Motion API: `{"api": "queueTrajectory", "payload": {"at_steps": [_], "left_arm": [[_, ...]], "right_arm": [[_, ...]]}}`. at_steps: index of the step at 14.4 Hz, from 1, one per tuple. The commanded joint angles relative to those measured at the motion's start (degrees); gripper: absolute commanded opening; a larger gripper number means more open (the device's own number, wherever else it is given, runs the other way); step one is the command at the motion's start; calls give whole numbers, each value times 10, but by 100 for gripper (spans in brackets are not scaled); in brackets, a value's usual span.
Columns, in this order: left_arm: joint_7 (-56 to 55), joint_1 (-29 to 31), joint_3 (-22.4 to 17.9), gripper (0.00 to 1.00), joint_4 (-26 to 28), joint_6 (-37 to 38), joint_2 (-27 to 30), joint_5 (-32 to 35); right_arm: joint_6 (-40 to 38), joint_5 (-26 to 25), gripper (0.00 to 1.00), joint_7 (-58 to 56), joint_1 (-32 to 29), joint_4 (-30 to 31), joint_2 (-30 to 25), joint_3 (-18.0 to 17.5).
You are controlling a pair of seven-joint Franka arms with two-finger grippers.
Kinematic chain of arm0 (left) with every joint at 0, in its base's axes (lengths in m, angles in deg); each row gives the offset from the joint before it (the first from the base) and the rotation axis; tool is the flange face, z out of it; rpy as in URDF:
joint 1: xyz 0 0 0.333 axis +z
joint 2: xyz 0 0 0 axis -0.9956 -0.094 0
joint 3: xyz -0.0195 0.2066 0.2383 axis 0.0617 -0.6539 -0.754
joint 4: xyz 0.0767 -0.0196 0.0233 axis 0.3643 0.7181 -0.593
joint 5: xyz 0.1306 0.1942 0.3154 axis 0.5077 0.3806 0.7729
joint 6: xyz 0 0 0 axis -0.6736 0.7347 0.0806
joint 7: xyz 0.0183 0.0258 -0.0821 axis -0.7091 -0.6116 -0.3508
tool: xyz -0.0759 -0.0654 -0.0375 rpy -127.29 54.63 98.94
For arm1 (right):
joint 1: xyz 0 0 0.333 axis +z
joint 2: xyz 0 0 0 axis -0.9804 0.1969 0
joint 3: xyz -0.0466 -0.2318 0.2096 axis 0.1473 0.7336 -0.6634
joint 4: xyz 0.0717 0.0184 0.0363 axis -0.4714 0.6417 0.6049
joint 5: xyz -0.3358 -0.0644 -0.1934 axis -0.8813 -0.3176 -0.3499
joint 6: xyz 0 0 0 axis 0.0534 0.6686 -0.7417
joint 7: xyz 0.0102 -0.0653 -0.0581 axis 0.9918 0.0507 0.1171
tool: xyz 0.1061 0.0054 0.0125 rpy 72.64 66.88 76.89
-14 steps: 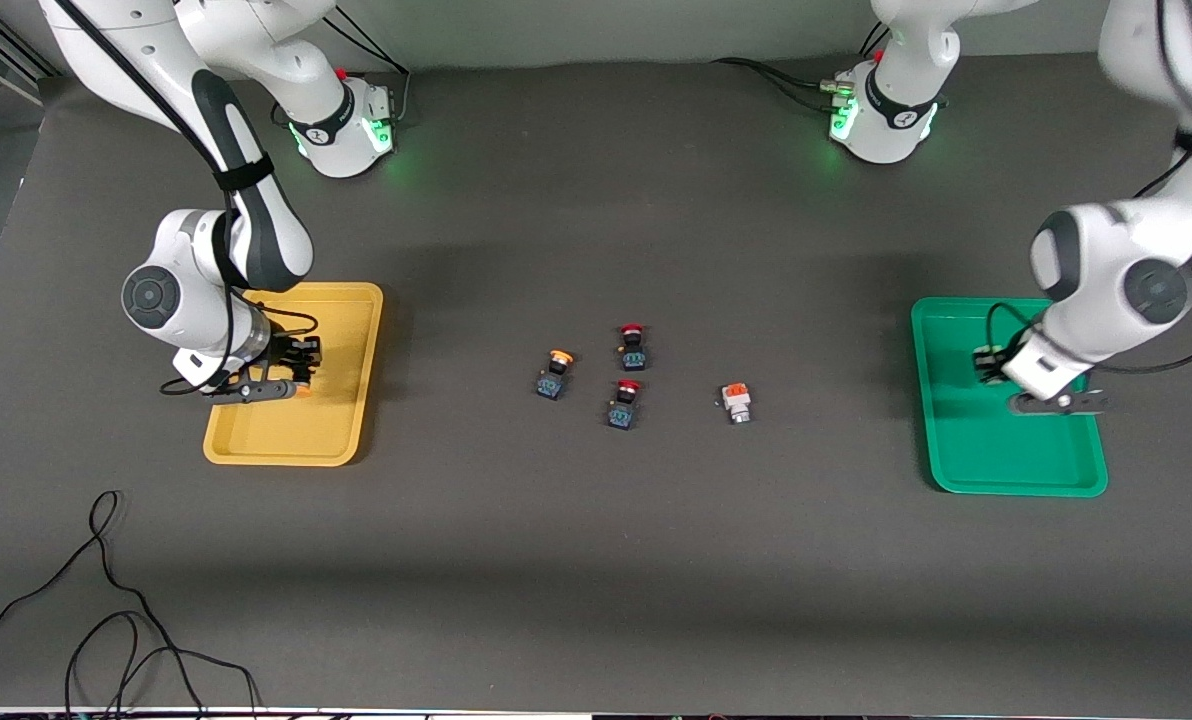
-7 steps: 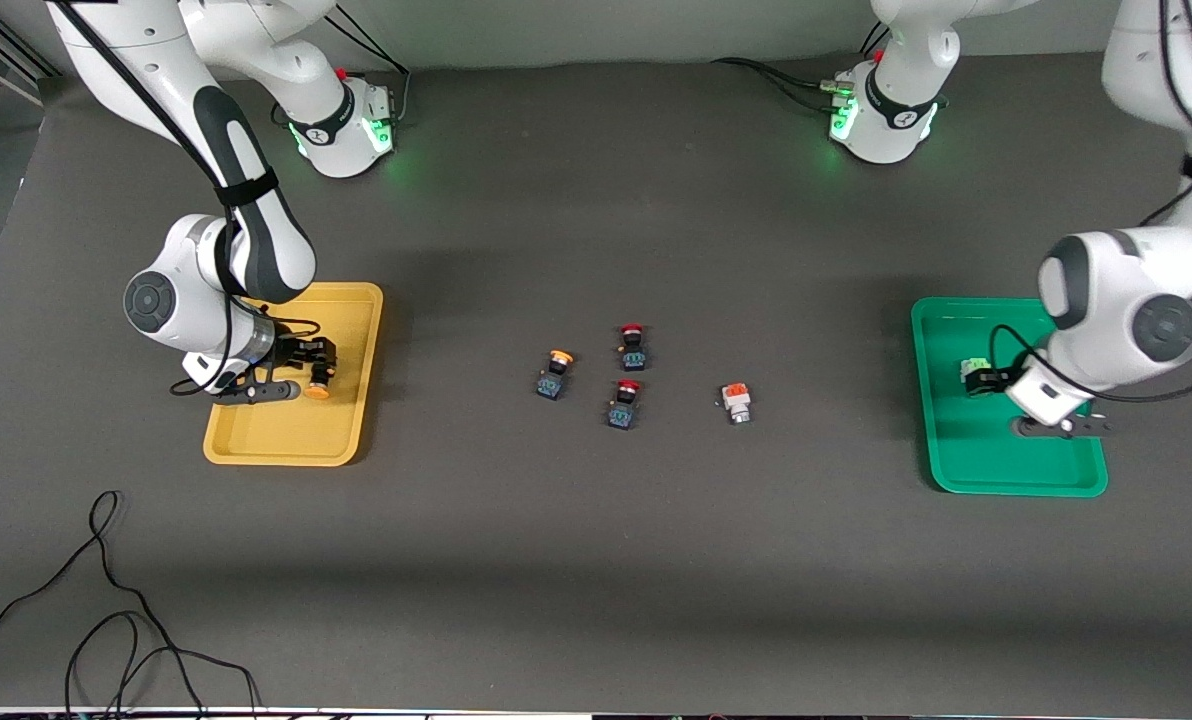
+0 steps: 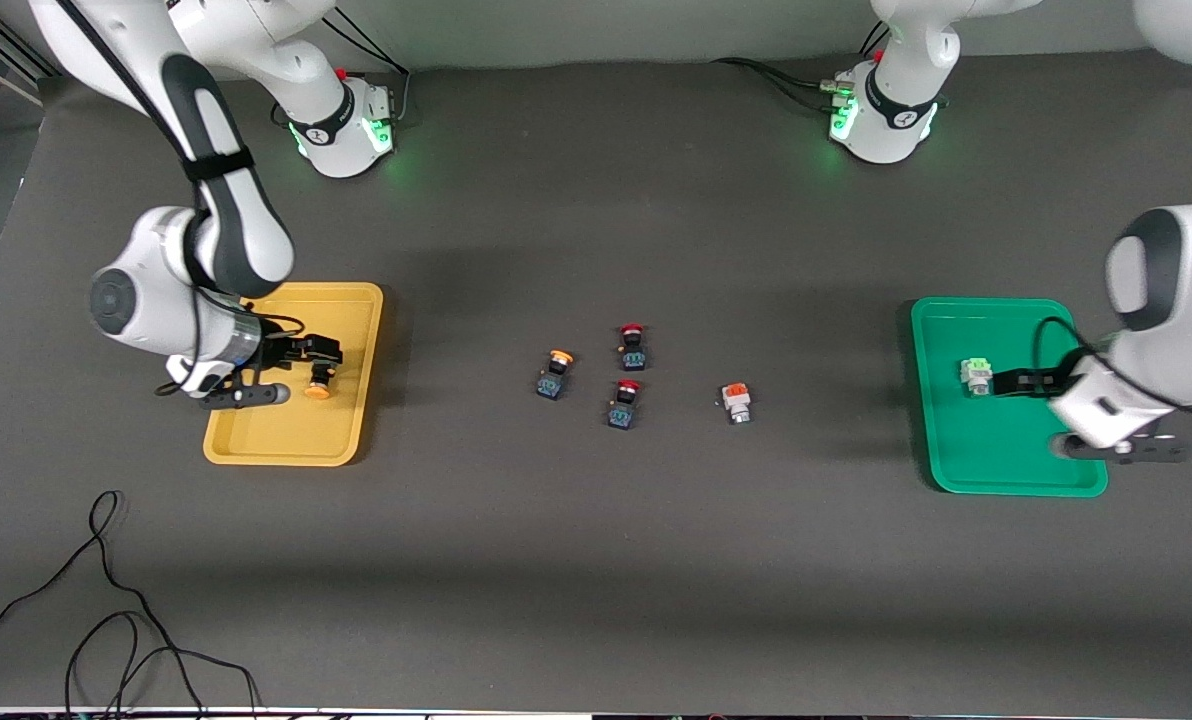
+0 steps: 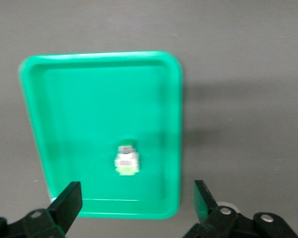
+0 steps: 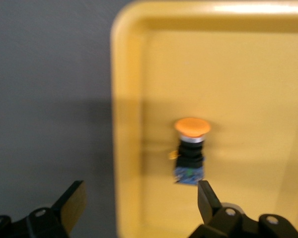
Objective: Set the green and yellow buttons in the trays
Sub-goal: 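Grasp another green button with the left gripper while the right gripper grasps yellow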
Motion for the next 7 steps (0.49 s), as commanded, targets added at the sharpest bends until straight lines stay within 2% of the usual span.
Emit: {"api": "queueTrajectory", "payload": {"at_steps": [1, 3, 5, 7], "left_arm": [[-58, -69, 3, 100, -8, -17, -33, -32], [-112, -129, 3, 100, -8, -43, -43, -68], [-192, -187, 3, 100, -8, -77, -60, -70], [-225, -228, 3, 100, -8, -85, -67, -70]], "right_arm": [[-69, 10, 100, 107, 38, -71, -9, -2], [-70, 9, 100, 204, 84, -100, 0, -2], [-69, 10, 100, 297, 140, -150, 39, -2], [-69, 12, 100, 370, 178, -208, 92, -2]]}}
